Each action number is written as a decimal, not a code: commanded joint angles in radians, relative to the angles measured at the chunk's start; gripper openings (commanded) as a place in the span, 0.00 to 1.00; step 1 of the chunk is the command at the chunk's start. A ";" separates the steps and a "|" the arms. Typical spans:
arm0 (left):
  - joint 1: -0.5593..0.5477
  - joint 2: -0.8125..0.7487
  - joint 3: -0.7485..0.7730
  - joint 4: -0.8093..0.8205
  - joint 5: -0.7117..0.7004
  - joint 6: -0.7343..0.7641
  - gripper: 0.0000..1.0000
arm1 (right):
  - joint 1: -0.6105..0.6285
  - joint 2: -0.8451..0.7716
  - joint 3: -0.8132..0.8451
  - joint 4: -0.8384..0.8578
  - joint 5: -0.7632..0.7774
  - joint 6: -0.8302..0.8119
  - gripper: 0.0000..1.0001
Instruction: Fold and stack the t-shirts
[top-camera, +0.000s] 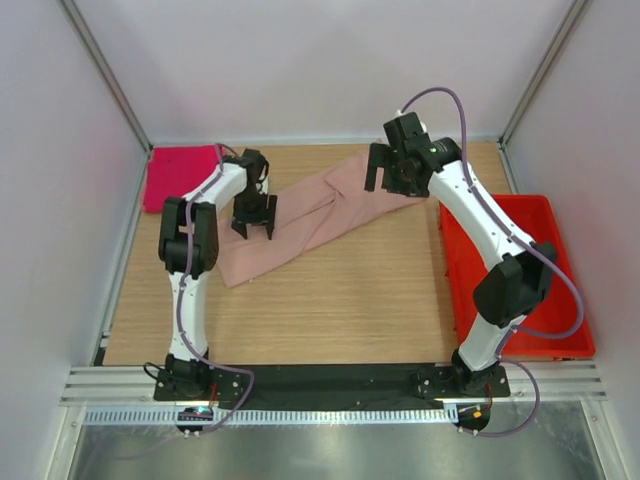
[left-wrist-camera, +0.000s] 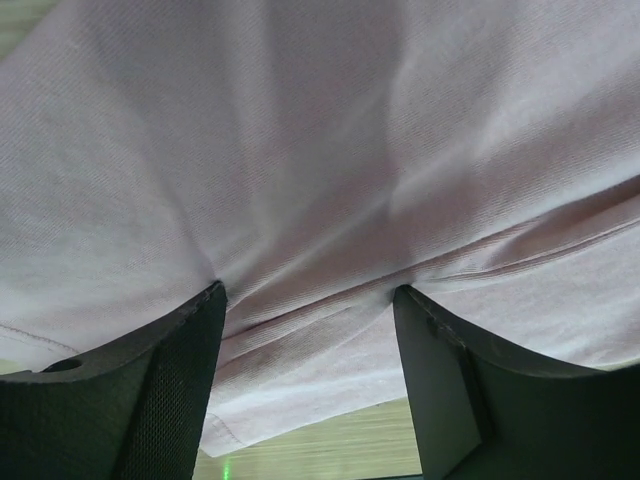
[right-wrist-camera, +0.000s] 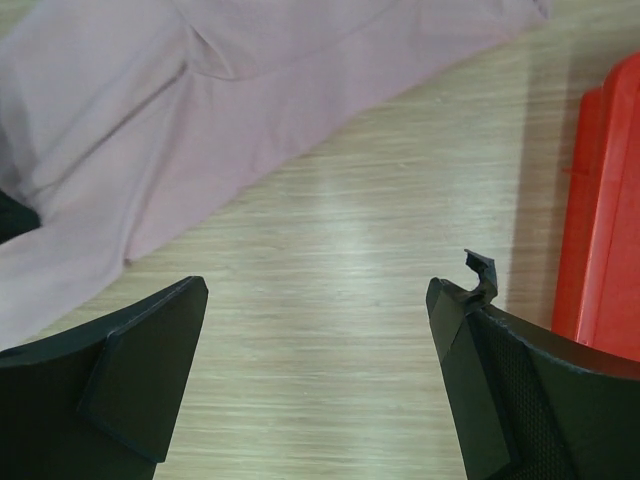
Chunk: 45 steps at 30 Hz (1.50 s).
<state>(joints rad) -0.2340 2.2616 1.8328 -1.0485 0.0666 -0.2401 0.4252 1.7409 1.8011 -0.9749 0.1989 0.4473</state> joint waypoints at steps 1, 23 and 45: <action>-0.002 0.021 -0.125 -0.001 0.001 -0.048 0.69 | 0.007 -0.027 -0.081 0.004 -0.006 0.013 1.00; -0.465 -0.342 -0.383 0.233 0.250 -0.593 0.74 | 0.063 -0.093 -0.339 0.056 0.034 0.011 1.00; -0.312 -0.798 -0.389 0.036 -0.005 -0.380 0.75 | -0.003 0.672 0.510 0.179 0.201 -0.012 1.00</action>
<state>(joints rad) -0.5884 1.5234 1.4673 -0.9874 0.0891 -0.6765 0.4145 2.3520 2.2112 -0.8352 0.3614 0.4644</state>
